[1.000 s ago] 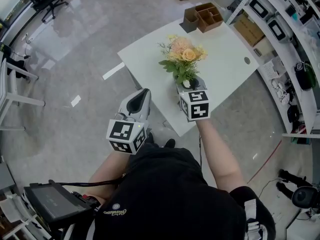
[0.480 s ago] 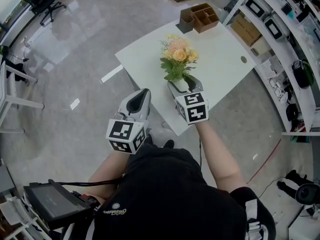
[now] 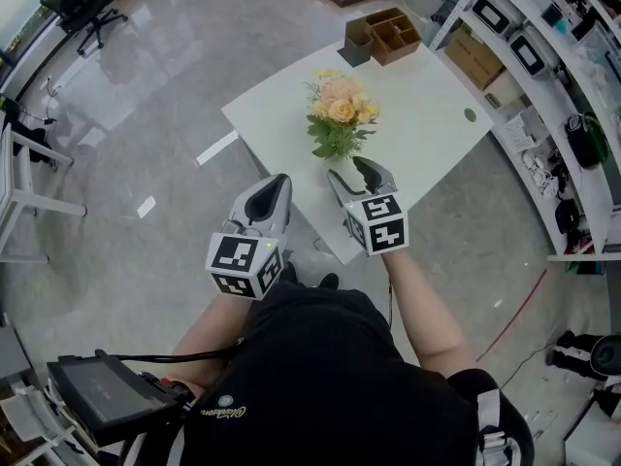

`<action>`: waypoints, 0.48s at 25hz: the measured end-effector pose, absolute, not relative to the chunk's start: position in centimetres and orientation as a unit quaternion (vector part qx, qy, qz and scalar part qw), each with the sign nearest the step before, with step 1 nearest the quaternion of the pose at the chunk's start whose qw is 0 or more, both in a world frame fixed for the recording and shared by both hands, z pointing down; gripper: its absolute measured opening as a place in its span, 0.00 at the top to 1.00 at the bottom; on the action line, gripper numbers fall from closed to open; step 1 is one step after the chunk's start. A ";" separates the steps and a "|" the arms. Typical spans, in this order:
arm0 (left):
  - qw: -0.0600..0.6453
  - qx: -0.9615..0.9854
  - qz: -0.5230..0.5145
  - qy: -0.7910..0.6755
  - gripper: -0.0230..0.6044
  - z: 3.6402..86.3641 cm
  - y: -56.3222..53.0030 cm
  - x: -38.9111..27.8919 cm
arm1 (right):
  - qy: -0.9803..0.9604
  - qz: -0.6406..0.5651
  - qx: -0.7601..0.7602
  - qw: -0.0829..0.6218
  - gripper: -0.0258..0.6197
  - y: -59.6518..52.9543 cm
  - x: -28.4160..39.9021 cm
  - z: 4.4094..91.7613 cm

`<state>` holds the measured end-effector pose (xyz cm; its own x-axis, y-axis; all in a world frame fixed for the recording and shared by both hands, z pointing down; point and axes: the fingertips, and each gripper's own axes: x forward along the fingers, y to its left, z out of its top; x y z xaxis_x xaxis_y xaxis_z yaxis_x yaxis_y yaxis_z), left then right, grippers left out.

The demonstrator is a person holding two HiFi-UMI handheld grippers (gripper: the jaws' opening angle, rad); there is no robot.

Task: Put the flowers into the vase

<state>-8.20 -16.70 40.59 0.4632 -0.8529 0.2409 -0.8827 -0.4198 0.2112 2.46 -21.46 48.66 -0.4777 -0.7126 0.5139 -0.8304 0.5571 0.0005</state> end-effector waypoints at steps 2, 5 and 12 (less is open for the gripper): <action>0.154 0.843 0.048 -0.514 0.95 40.4 -16.7 -8.0 | -0.848 0.122 0.467 0.220 0.66 -21.1 3.0 47.6; 0.152 0.846 0.048 -0.509 0.95 40.1 -16.7 -7.3 | -0.841 0.121 0.492 0.189 0.79 -20.8 4.1 45.7; 0.149 0.853 0.049 -0.497 0.95 39.5 -16.6 -5.9 | -0.824 0.118 0.548 0.085 0.96 -19.1 7.3 40.5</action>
<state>-5.93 -16.64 39.54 0.5008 -0.8342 0.2310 -0.8631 -0.4614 0.2053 7.34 -19.10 40.53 -0.3842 -0.8833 0.2687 -0.9232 0.3707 -0.1016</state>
